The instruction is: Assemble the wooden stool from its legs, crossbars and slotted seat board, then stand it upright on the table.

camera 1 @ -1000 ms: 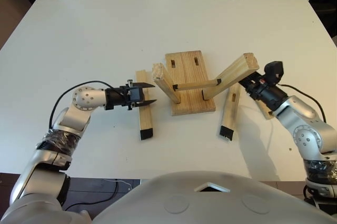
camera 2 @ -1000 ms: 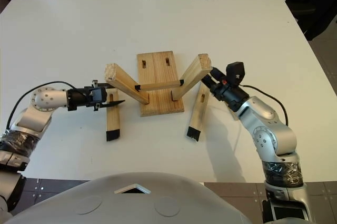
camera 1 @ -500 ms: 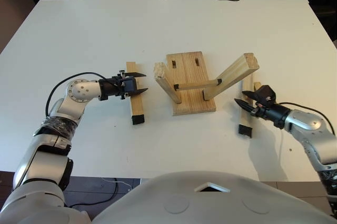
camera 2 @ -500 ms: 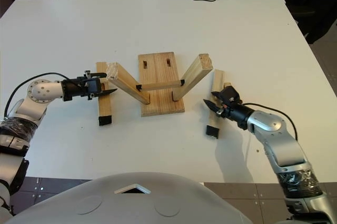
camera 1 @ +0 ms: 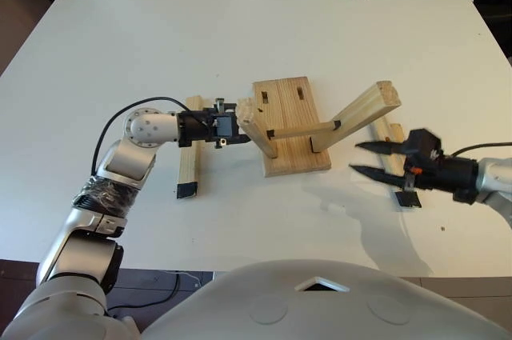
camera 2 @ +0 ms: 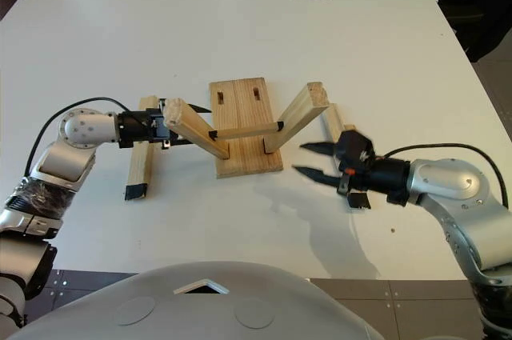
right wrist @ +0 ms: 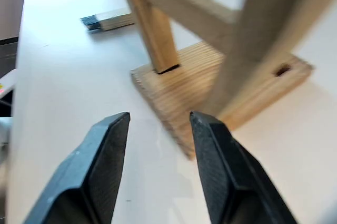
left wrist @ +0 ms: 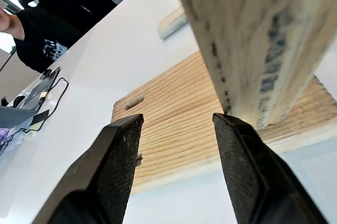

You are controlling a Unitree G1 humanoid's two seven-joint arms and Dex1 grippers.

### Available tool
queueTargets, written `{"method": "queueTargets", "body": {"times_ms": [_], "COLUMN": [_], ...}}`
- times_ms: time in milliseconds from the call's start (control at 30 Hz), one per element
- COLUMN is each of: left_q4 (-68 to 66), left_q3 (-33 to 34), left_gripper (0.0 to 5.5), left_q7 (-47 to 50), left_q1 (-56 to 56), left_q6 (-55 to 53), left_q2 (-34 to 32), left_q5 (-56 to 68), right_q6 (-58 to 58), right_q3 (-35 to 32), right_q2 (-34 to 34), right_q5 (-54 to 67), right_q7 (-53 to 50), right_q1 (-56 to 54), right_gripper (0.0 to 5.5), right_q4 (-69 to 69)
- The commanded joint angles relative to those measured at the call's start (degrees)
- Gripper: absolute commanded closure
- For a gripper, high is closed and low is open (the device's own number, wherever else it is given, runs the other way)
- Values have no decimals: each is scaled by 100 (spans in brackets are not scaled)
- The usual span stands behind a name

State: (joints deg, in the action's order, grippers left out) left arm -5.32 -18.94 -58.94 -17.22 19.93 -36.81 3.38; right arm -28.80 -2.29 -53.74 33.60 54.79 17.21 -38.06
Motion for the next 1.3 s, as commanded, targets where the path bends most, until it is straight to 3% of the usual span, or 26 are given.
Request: {"method": "queueTargets", "body": {"times_ms": [33,133,467,700,833,1000,1133,1233,1300], "left_q4": [449,1006,1091,1183,798,-504,-2179,-3397,-4366], "left_q3": [-397,-614,-842,-841,-478,-61,-6,34,-250], "left_gripper": [303,303,303,303,303,303,303,303,303], "left_q7": [-162,-105,339,340,253,-462,-601,46,1255], "left_q1": [461,763,384,262,-126,-871,-1535,-2143,-2593], "left_q6": [-120,-555,-1417,-1796,-1697,-971,-129,501,1275], "left_q2": [118,318,1381,1541,1324,657,709,1025,1208], "left_q5": [-85,57,-10,56,54,55,-134,-530,-1433], "right_q6": [-180,-26,373,508,569,417,333,289,266], "right_q3": [1220,1720,1182,1140,1104,1105,1210,1462,1682], "right_q2": [582,831,1198,1349,1329,1069,755,758,961], "right_q5": [-419,-912,-1496,-1695,-1792,-1630,-1547,-1555,-1667], "right_q7": [-212,-412,-1047,-1002,-943,-631,-244,-69,-186], "right_q1": [-70,-22,-370,-925,-1040,-583,-235,-272,-338], "right_gripper": [339,339,339,339,339,339,339,339,339], "right_q4": [207,671,2008,2535,2711,2061,1316,1103,1123]}}
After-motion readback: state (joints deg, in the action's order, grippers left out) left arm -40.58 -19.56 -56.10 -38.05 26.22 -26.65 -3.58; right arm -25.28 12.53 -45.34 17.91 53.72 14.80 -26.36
